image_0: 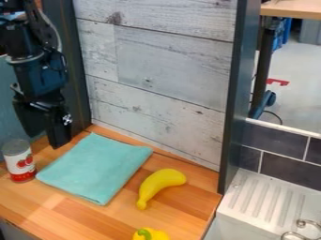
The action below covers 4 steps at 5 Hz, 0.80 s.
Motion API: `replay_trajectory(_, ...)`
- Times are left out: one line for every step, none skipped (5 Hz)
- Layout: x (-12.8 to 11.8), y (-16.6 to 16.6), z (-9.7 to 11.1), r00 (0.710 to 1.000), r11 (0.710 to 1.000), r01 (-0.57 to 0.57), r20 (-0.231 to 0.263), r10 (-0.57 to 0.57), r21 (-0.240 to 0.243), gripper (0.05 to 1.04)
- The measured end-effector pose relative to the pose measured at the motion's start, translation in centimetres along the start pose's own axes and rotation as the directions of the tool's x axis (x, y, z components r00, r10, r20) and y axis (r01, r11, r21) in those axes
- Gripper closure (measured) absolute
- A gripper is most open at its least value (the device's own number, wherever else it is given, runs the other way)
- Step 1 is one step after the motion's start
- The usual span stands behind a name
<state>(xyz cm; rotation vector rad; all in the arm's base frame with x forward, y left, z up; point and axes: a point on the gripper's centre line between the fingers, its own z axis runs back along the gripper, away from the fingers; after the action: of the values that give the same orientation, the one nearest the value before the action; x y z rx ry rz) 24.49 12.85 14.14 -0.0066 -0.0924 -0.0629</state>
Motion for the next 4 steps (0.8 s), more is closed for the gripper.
replay_trajectory(0.0, -0.1, -0.5, 1.0, 1.0, 0.0, -0.014, -0.001, -0.009, 0.081)
replay_trajectory(1.8, -0.2, -2.2, 1.0, 1.0, -0.017, 0.001, 0.017, -0.008, 0.081)
replay_trajectory(4.8, -0.3, -3.9, 0.991, 0.992, -0.112, 0.081, 0.108, 0.051, 0.081)
replay_trajectory(7.5, 0.5, -6.3, 0.976, 0.975, -0.201, 0.102, 0.191, 0.099, 0.081)
